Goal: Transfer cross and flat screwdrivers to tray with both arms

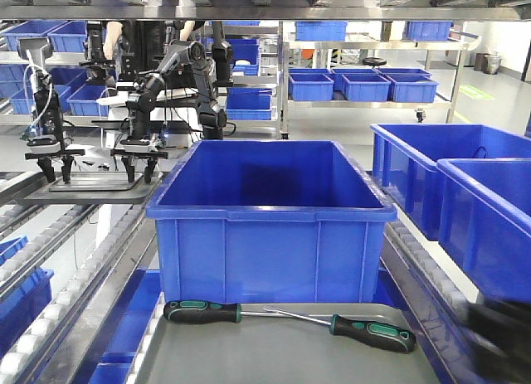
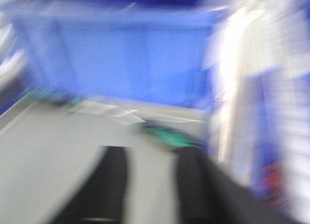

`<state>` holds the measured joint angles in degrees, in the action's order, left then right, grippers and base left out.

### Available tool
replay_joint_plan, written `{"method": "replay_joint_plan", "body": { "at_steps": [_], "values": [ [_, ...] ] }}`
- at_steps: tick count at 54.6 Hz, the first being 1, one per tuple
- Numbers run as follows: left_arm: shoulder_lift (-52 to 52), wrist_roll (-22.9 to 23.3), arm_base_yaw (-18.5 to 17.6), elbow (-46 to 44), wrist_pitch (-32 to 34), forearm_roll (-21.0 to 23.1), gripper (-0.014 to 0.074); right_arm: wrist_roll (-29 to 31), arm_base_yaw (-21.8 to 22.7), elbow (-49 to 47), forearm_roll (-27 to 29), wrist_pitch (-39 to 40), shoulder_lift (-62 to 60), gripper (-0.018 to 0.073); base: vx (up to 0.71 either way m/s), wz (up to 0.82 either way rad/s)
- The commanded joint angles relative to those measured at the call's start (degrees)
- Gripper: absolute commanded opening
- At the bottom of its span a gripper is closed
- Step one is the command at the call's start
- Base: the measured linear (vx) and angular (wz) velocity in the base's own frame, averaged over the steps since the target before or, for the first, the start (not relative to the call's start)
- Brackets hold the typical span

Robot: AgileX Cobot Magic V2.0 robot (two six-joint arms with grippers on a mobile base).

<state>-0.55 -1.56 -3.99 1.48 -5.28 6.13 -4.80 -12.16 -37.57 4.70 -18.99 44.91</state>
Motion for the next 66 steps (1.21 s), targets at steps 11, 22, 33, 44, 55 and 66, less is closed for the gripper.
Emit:
{"method": "replay_joint_plan", "body": {
  "at_steps": [11, 22, 33, 44, 55, 66],
  "values": [
    [1.04, 0.47, -0.05, -1.41, 4.34, -0.01, -0.0006, -0.86, 13.2, 20.47, -12.14, 10.29, -27.98, -0.0013, 0.0, 0.0],
    [1.04, 0.47, -0.05, -1.41, 4.34, -0.01, -0.0006, -1.08, 12.21, 31.99, -9.44, 10.63, -40.55, -0.001, 0.0, 0.0],
    [0.92, 0.47, -0.05, -1.41, 4.2, -0.01, -0.0006, -1.03, 10.16, 39.64, -8.53, 14.49, -45.73, -0.0008, 0.0, 0.0],
    [0.98, 0.47, -0.05, -1.41, 4.13, -0.01, -0.0006, -0.85, 9.11, 39.72, -8.6, 14.17, -45.86, -0.0008, 0.0, 0.0],
    [0.98, 0.47, -0.05, -1.41, 4.13, -0.01, -0.0006, -0.85, 9.11, 39.72, -8.6, 14.17, -45.86, -0.0008, 0.0, 0.0],
    [0.98, 0.47, -0.05, -1.41, 4.13, -0.01, -0.0006, -0.85, 9.11, 39.72, -8.6, 13.67, -45.86, -0.0008, 0.0, 0.0]
  ]
}}
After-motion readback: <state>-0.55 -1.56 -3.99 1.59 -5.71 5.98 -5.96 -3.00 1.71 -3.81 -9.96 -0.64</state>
